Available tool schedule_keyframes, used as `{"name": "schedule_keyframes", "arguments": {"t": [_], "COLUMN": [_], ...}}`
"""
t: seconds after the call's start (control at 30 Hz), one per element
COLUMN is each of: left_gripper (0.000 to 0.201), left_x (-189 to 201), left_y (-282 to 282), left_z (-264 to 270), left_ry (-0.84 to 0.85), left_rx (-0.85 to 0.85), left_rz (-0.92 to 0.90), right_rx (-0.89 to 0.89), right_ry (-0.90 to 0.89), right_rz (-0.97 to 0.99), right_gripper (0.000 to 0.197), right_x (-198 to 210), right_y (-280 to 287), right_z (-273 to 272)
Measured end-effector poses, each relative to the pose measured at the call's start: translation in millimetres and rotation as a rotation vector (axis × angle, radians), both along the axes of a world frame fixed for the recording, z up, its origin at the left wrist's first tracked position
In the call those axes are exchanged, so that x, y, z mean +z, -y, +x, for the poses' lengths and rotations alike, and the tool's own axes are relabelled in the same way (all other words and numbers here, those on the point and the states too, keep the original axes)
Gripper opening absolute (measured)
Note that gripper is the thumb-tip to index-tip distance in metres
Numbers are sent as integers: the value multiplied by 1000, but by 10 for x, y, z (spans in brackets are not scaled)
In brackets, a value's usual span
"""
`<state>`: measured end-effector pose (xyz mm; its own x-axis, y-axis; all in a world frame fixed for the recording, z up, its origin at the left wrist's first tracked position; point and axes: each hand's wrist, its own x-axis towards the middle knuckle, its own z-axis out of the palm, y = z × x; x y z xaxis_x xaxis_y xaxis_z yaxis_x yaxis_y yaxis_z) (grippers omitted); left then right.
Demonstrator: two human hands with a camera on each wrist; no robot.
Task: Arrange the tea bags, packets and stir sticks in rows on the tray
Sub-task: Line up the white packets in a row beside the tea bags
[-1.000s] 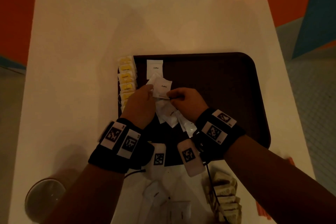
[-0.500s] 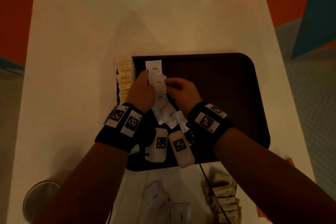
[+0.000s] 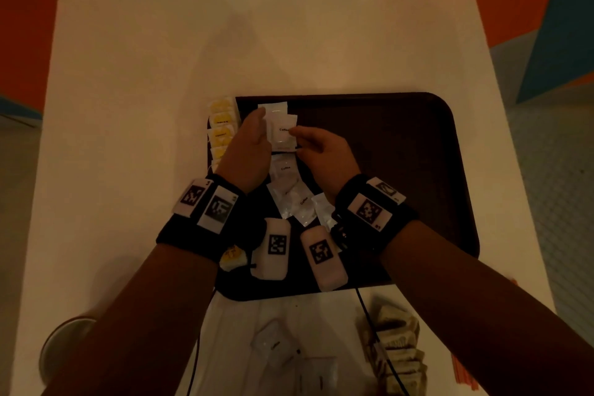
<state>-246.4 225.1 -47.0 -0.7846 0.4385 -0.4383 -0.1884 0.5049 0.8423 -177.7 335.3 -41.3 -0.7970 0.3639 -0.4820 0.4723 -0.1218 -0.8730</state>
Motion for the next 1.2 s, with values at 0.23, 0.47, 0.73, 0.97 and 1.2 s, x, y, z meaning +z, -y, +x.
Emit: {"name": "schedule_keyframes", "arguments": {"t": [0.23, 0.47, 0.73, 0.97, 1.2], "left_gripper": [39, 50, 51, 53, 49], "left_x": [-10, 64, 63, 89, 117], "left_y": [79, 134, 208, 243, 258], "left_z": [29, 48, 363, 529, 483], "left_ry": [62, 5, 104, 111, 130], "left_rx": [-42, -35, -82, -16, 37], "left_rz": [112, 16, -90, -74, -70], "right_rx": [123, 184, 296, 363, 258], "right_ry": [88, 95, 231, 254, 180], "right_rz": [75, 121, 300, 409, 264], "right_gripper": [40, 39, 56, 63, 48], "right_x": [-41, -29, -112, -159, -140], "right_y": [-42, -29, 21, 60, 34], "right_z": [33, -20, 211, 306, 248]}}
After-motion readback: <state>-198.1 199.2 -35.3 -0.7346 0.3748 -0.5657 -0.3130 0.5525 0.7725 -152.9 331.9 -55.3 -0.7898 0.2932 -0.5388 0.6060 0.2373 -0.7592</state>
